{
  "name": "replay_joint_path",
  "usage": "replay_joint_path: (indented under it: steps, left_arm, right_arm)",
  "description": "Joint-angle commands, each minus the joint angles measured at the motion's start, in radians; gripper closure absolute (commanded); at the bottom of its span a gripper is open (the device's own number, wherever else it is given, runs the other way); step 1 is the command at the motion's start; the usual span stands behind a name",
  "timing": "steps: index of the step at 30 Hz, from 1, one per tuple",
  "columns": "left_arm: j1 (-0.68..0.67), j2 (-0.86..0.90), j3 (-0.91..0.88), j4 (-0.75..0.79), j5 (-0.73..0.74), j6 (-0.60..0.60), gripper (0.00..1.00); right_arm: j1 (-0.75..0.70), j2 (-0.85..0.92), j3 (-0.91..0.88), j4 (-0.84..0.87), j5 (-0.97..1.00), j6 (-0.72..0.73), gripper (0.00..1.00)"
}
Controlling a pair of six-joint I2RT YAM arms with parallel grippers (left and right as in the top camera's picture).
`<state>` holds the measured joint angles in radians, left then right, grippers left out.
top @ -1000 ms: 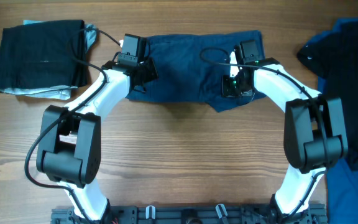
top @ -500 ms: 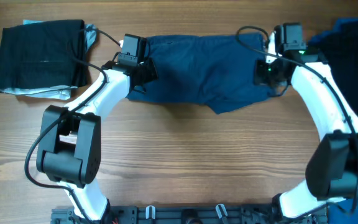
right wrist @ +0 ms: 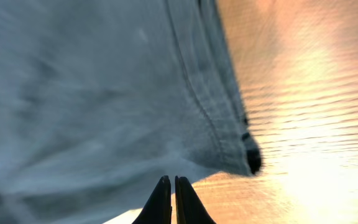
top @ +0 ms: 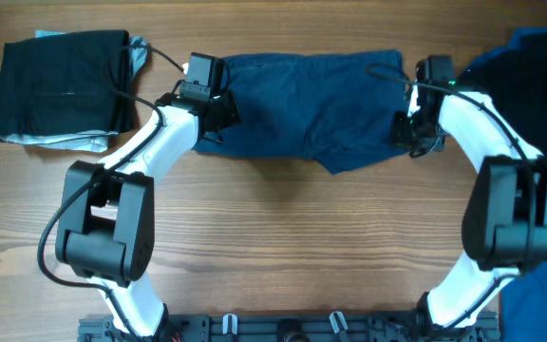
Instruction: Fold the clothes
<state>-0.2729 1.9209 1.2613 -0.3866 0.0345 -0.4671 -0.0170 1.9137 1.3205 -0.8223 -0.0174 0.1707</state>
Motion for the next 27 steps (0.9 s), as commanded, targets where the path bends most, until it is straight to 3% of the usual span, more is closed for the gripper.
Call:
replay_joint_path:
  steps: [1,5,9,18,27]
  left_arm:
    - [-0.023,0.011,0.002,0.003,0.002,0.012,0.96]
    - [-0.144,0.003,0.035,-0.077,0.002,0.019,0.96]
    - [-0.235,0.003,0.053,-0.061,0.014,0.01,0.96]
    - [-0.247,0.066,0.053,0.092,0.197,-0.01,0.96]
    - [-0.257,0.18,0.051,0.105,0.261,-0.019,0.96]
  right_arm:
    - [-0.004,-0.13,0.05,0.01,0.02,-0.013,0.96]
    - [-0.02,-0.124,0.046,0.038,0.022,-0.012,0.96]
    - [-0.025,-0.101,0.045,0.069,0.021,-0.002,0.96]
    - [-0.024,0.09,0.045,0.095,0.018,0.012,0.96]
    - [-0.024,0.093,0.045,0.092,0.018,0.013,0.94]
